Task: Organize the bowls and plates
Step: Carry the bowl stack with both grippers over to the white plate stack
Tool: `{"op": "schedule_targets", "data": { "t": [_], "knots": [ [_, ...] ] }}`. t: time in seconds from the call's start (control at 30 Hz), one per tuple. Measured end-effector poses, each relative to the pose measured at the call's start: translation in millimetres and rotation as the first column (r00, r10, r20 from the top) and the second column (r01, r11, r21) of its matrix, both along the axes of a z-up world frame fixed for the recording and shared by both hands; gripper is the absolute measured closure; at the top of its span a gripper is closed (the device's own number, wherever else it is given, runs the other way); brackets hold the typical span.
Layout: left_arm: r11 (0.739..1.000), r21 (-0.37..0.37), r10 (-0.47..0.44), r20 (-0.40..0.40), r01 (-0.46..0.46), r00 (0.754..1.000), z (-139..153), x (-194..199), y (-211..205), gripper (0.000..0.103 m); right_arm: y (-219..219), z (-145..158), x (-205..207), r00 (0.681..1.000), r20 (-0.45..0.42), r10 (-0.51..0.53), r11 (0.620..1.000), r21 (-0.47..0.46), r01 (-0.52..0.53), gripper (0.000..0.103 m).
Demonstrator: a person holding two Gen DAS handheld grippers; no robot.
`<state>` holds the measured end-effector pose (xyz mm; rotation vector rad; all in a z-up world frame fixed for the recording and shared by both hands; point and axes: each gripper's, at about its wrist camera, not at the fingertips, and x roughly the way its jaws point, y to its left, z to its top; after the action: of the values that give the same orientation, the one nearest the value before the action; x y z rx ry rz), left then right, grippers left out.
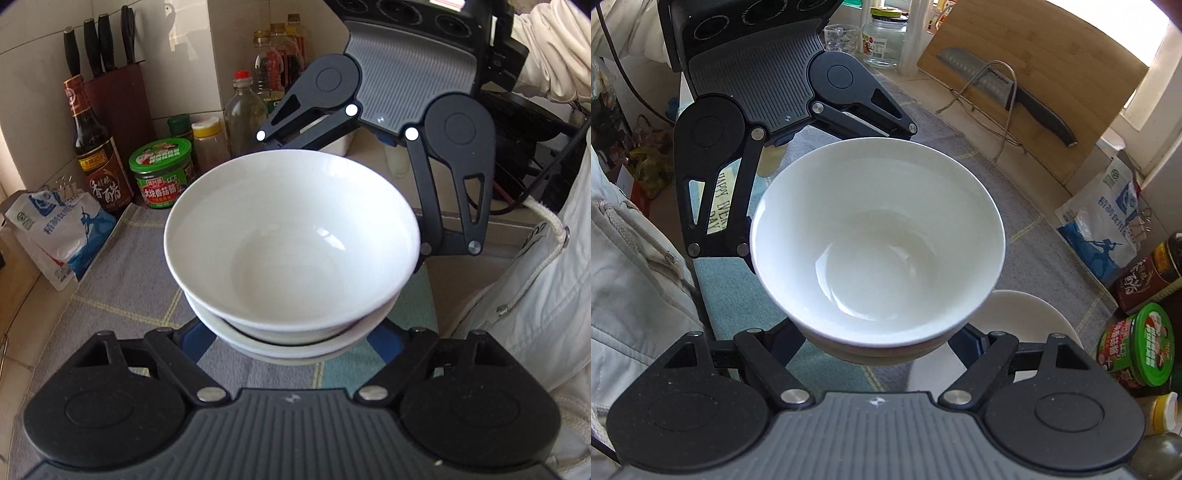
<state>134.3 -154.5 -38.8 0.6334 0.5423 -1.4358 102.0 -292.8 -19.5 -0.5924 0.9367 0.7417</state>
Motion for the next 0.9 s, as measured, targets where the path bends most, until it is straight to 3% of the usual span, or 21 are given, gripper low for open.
{"op": "schedule_targets", "data": {
  "t": [0.43,0.9],
  "knots": [
    [0.999,0.001,-0.051,0.027,0.051,0.998,-7.0,22.6,-86.6,0.016,-76.6,-2.8,21.6,0.997,0.015,-0.07,0.997,-0.029,0.07,0.016],
    [0.999,0.031,-0.029,-0.005,0.029,1.0,-24.1,38.0,-120.6,0.016,-98.7,-20.1,39.9,0.997,-0.03,-0.073,0.997,-0.018,0.072,0.016]
  ]
}}
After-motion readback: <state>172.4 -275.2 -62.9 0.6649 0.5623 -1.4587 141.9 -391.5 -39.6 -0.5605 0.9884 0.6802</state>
